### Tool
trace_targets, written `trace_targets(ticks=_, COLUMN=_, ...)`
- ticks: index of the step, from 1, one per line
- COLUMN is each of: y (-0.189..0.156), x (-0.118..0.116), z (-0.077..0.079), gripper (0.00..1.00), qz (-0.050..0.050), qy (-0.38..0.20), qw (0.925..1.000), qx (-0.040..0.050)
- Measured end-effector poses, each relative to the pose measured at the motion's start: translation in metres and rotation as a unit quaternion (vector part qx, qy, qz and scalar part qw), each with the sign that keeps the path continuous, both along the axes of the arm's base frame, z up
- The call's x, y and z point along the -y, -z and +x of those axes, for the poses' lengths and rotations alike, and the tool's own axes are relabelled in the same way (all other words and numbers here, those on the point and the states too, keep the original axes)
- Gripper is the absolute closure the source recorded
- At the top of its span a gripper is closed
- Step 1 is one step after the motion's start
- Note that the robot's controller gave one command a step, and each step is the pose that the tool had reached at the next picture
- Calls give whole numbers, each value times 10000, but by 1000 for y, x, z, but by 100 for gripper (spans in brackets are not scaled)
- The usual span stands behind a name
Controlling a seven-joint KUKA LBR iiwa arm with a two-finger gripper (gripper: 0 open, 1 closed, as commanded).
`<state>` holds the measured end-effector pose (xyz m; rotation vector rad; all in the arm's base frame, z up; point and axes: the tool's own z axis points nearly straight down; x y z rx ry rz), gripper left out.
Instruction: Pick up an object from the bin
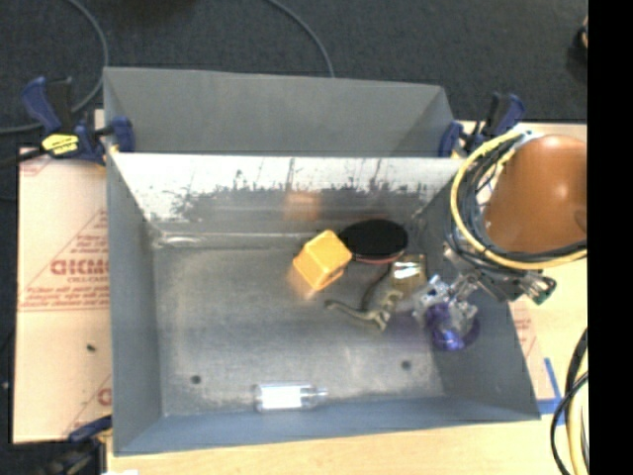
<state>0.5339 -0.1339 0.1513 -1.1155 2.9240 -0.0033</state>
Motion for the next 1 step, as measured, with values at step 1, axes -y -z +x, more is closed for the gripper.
trace_targets(ticks=1, y=-7, x=0, z=0, gripper=100, qz=-3, qy=5, qw=10000, qx=11)
